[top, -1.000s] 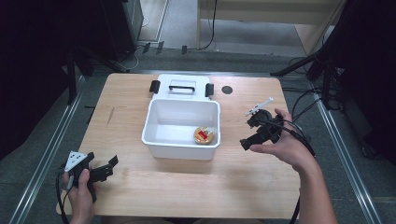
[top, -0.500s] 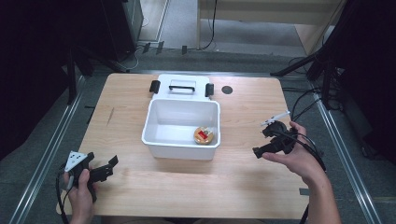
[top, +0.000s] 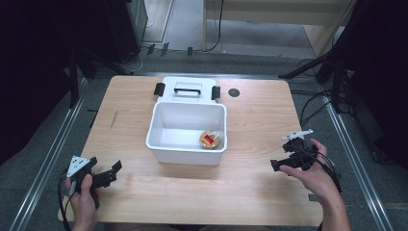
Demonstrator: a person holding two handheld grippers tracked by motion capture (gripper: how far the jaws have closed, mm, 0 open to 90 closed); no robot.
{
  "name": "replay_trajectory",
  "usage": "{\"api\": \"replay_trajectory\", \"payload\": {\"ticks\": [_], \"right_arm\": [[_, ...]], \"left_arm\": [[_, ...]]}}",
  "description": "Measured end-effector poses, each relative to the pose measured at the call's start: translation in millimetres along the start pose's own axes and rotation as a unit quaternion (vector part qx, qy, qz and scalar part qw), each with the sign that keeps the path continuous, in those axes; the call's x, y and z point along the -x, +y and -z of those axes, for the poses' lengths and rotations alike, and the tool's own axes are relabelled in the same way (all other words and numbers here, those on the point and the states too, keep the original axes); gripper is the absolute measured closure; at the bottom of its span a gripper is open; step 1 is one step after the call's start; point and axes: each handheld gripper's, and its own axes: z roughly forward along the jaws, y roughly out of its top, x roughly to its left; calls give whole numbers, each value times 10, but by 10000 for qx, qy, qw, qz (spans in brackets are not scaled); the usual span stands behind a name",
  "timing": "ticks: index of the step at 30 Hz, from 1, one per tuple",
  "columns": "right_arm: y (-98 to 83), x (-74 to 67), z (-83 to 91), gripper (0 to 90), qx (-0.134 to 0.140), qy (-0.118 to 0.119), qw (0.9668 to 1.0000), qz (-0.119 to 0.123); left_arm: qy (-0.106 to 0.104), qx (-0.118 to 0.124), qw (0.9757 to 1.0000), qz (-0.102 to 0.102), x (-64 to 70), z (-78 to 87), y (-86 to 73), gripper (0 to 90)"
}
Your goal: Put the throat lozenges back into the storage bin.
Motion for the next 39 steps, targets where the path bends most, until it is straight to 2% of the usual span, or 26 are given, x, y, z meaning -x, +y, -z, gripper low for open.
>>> {"api": "replay_trajectory", "payload": {"ticks": [5, 11, 16, 23, 27, 30, 34, 36, 39], "right_arm": [[-139, 47, -43, 0, 136, -79, 9998, -124], [-335, 87, -100, 0, 377, -48, 9982, -466], [-534, 123, -194, 0, 435, -92, 9967, -677], [-793, 200, -269, 0, 785, -177, 9920, -969], [-933, 262, -277, 0, 1165, -210, 9859, -1182], [-1037, 296, -281, 0, 1467, -183, 9790, -1406], [-1130, 315, -318, 0, 1730, -110, 9718, -1600], [-1171, 327, -306, 0, 2036, 0, 9639, -1718], [-1204, 331, -278, 0, 2306, -84, 9548, -1875]], "left_arm": [[3, 1, 10000, -2, 0, 0, 0, 2], [2, -4, 10000, 2, 0, 1, 0, 2], [3, 2, 10000, 6, 0, 1, 0, 2], [8, -1, 10000, -1, 1, 2, 0, 2], [13, 5, 10000, -4, 2, 1, 0, 2], [8, 1, 10000, -18, 0, 2, 0, 2], [5, -3, 10000, -8, 2, -1, 0, 2], [1, -10, 10000, -10, -1, -3, 2, 2], [1, -13, 10000, -2, -6, -4, 3, 2]]}}
